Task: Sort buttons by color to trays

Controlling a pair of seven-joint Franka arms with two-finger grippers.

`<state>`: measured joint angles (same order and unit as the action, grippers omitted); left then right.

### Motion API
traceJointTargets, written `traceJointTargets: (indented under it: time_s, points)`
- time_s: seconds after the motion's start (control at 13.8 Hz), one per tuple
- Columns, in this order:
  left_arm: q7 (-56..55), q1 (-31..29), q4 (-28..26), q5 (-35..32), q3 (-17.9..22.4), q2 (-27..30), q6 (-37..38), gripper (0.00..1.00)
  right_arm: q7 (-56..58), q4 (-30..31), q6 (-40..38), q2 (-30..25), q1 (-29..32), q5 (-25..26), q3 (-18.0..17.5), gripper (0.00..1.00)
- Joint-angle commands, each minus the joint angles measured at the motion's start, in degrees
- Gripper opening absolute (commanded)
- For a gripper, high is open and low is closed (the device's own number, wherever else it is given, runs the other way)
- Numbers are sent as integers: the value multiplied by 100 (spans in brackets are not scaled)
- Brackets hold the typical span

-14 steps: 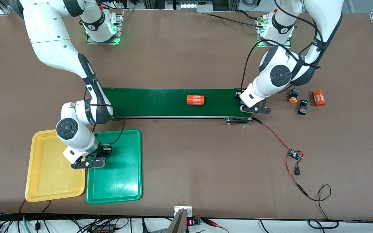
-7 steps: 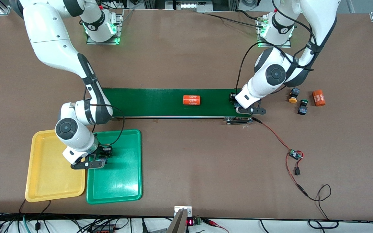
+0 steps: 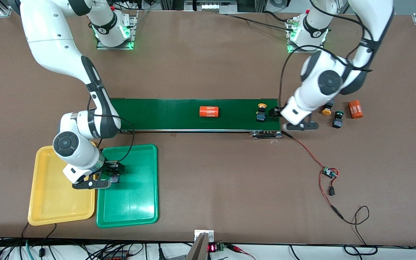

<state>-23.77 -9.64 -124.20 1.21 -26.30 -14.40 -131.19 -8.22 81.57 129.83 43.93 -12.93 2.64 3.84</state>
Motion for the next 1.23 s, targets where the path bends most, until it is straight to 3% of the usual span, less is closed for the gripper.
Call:
traceJointTargets:
  time_s: [0.0, 0.14, 0.51, 0.65, 0.87, 1.01, 1.16]
  points:
    - [48, -379, -209, 72, 308, 43, 225, 100, 92, 218, -650, -586, 45, -88, -58, 100]
    - [179, -617, -227, 64, 485, -71, 234, 100, 206, 533, -879, -1007, 45, -123, -67, 100]
    - [2056, -854, -508, -23, 538, -28, 594, 100, 330, 2439, -977, -2826, 10, -194, -67, 100]
    - [2770, -1039, -648, -663, 529, -11, 604, 100, 330, 3168, -1029, -3563, -42, -194, -67, 100]
    - [2966, -1057, -746, -1139, 538, -2, 577, 100, 330, 4154, -1318, -4724, -43, -185, -67, 100]
    - [2966, -1057, -737, -1421, 529, 25, 568, 100, 330, 4489, -1373, -5139, -147, -185, -76, 100]
    - [2983, -1170, -772, -1457, 538, 34, 568, 100, 216, 4552, -1338, -5167, -358, -185, -76, 100]
